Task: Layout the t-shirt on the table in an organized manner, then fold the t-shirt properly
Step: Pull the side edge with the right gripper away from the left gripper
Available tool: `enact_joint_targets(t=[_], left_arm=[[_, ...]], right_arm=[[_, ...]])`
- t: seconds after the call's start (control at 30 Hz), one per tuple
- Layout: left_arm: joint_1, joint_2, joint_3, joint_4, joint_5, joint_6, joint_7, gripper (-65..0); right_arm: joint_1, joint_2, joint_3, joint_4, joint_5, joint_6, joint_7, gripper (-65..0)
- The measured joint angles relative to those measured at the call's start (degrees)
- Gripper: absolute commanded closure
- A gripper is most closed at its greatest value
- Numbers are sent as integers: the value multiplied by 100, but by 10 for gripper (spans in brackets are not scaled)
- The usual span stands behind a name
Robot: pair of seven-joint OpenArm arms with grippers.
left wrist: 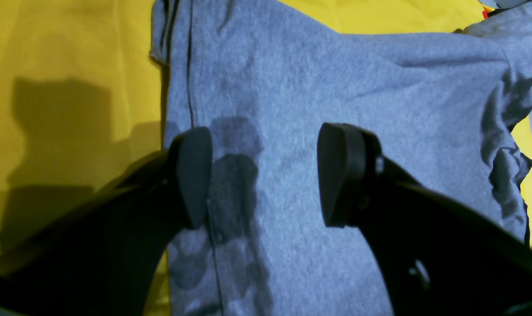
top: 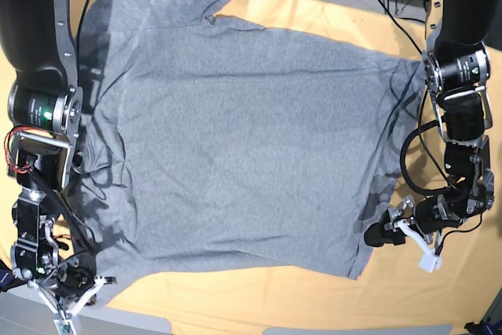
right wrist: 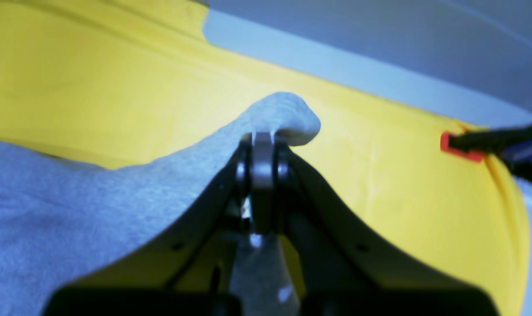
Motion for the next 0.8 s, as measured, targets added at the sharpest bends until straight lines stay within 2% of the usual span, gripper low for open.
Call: enact_joint_targets(t=[0.17, 0.33, 0.37, 0.4, 0.43, 0.5, 0.57, 0.63, 0.67, 0.73, 0.8], left_arm=[[0, 0, 0, 0, 0, 0, 2, -388], [0, 0, 0, 0, 0, 0, 2, -388], [0, 0, 0, 0, 0, 0, 0, -388], [0, 0, 0, 0, 0, 0, 2, -388], [0, 0, 0, 0, 0, 0, 2, -388], [0, 0, -2, 0, 0, 0, 0, -388], [0, -2, -2, 0, 0, 0, 0, -388], [0, -4, -13, 0, 0, -2, 0, -388], [0, -13, -13, 0, 0, 0, 2, -388], [0, -46, -13, 0, 0, -2, 2, -388], [0, -94, -13, 0, -7, 0, 11, -388]], right_arm=[[173, -7, 0, 0, 96, 651, 101, 0], [184, -28, 0, 0, 94, 643, 98, 0], [184, -26, 0, 0, 92, 643, 98, -13], [184, -26, 0, 0, 94, 627, 98, -70], [186, -26, 0, 0, 92, 560, 98, -144], [186, -31, 0, 0, 92, 210, 96, -304], [186, -20, 0, 0, 74, -199, 92, -409], [190, 17, 0, 0, 79, -404, 46, -424], [208, 42, 0, 0, 105, -461, -144, -424], [297, 96, 0, 0, 240, -774, -719, -417], [385, 195, 2, 0, 614, -715, -922, -417]])
